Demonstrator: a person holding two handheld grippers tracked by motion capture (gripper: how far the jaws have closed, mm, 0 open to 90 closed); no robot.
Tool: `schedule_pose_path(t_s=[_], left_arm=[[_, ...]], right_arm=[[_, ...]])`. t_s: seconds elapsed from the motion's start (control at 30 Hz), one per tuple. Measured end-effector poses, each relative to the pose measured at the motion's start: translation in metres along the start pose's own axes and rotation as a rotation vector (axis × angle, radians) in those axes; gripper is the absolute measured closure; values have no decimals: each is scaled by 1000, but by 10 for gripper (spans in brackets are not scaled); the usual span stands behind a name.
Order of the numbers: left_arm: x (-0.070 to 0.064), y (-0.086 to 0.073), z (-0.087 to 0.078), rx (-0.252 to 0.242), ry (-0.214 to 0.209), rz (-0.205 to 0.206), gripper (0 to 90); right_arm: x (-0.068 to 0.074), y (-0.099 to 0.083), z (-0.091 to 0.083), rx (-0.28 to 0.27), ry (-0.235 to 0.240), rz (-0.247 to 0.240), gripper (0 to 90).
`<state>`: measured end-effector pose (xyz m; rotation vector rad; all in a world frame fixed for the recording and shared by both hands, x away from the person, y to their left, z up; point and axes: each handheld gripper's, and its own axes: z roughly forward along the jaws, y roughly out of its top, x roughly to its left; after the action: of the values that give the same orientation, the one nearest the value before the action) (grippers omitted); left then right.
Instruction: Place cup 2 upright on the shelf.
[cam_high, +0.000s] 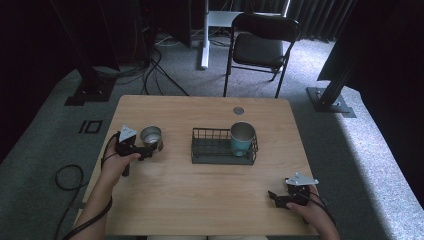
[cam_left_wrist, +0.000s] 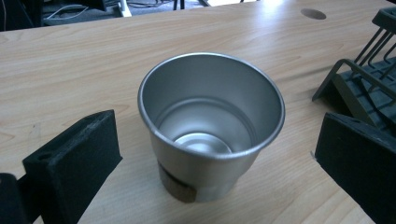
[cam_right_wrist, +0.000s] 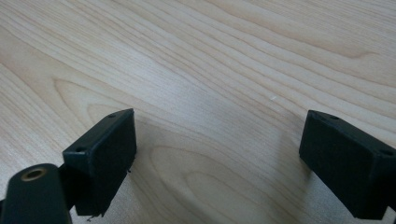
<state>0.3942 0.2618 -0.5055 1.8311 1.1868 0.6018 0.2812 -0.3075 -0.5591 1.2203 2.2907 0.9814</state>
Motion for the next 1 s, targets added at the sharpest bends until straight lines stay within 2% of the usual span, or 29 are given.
schedule_pose_path(t_s=[0.5, 0.73, 1.0], left_arm=[[-1, 9, 18, -1, 2, 5, 6], [-1, 10, 24, -5, -9, -8, 6], [-1, 9, 30, 7, 0, -1, 25]], right_arm=[[0, 0, 0, 0, 0, 0, 106], [0, 0, 0, 0, 0, 0, 107], [0, 0, 0, 0, 1, 0, 107]])
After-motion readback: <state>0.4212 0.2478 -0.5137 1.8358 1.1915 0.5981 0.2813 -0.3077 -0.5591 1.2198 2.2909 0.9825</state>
